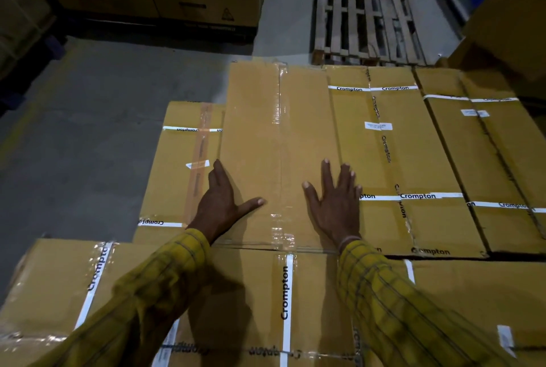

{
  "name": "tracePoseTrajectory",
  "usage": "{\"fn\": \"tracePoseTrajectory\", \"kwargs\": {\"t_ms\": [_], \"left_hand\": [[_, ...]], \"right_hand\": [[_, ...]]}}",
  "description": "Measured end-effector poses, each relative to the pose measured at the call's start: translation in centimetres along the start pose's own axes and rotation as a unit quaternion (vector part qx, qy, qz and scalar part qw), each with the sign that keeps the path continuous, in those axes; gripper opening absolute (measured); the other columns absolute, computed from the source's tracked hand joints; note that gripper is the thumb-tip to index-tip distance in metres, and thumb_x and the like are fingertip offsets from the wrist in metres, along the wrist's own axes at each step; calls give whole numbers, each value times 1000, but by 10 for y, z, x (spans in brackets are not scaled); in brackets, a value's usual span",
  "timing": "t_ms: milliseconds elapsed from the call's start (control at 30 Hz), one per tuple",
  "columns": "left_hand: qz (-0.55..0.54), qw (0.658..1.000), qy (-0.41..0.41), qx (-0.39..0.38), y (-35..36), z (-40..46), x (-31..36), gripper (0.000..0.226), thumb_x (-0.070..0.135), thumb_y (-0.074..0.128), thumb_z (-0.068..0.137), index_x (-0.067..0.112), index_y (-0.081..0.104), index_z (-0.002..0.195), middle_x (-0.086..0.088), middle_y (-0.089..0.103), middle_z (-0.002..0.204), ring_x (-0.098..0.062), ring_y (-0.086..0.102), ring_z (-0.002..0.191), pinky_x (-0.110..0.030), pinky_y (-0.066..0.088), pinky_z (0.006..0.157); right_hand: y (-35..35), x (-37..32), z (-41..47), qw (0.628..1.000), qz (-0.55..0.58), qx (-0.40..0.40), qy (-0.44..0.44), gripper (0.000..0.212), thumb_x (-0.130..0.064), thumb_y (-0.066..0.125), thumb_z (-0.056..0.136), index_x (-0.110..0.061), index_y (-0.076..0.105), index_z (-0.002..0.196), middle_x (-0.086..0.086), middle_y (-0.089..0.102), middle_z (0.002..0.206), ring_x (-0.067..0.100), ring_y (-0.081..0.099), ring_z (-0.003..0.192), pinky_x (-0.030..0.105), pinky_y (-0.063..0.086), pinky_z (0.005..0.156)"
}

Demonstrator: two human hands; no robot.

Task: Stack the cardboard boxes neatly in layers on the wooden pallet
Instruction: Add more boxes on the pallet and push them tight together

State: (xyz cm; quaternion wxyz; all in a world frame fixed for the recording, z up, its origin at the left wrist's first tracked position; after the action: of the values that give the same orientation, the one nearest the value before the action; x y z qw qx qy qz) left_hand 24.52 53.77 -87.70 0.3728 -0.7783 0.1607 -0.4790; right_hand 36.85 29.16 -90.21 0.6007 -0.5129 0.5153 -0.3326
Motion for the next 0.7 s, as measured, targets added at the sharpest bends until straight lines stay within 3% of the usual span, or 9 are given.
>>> {"fn": "tracePoseTrajectory", "kwargs": {"t_ms": [100,200,400,467,567,633,700], "left_hand": [[24,1000,-8,-9,-2,1,1,142,74,73,74,4,-15,160,-16,11,165,-38,45,138,-43,47,104],[53,998,-1,-29,-4,-11,1,143,78,67,74,3,-20,159,-19,6,166,-42,50,132,-44,49,102],[98,991,22,-86,-1,-46,-15,132,76,59,84,9,-28,157,-15,-3,171,-40,41,143,-49,45,109],[150,983,30,-105,-12,-57,-18,130,87,46,82,8,-21,160,-14,1,172,-36,32,150,-49,39,115],[210,969,51,-121,-34,-85,-13,149,107,-3,54,6,1,164,-16,12,171,-34,25,152,-50,30,120],[202,971,68,-107,-53,-110,-9,150,105,-11,53,6,10,164,-17,15,169,-36,23,153,-51,26,121],[171,979,69,-91,-75,-139,-8,139,102,-6,64,8,12,164,-19,15,169,-41,19,154,-55,21,123]], "right_hand": [[-2,0,2,1000,6,-18,3,78,-74,25,100,-36,4,165,23,4,171,44,9,156,61,13,125],[-3,-1,-6,997,17,-75,13,81,-77,23,98,-39,-6,164,20,-11,171,42,-3,158,60,6,126],[-9,5,-40,983,33,-182,23,89,-82,26,95,-43,-22,159,19,-28,166,38,-18,157,58,-1,126],[-16,4,-47,971,21,-237,35,92,-81,28,94,-41,-23,159,20,-27,166,40,-17,156,62,2,124],[-33,-9,-61,964,-10,-262,35,93,-79,32,95,-34,-13,163,20,-23,168,46,-10,156,66,5,122],[-48,-35,-74,970,-16,-244,3,89,-75,35,97,-32,-4,165,18,-20,169,45,-8,157,66,6,122],[-62,-72,-92,971,0,-235,-44,86,-71,36,99,-31,-1,166,15,-19,170,42,-11,157,64,4,123]]}}
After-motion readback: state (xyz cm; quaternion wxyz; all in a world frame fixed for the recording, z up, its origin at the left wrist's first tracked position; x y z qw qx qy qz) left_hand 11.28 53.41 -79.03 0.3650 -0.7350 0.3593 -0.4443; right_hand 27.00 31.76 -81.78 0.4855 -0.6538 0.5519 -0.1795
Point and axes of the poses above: each hand's wrist, its own z-axis towards the middle knuckle, its own y-axis out of the palm, x = y × z, the point moved 7 cm from there along z, towards the middle knuckle
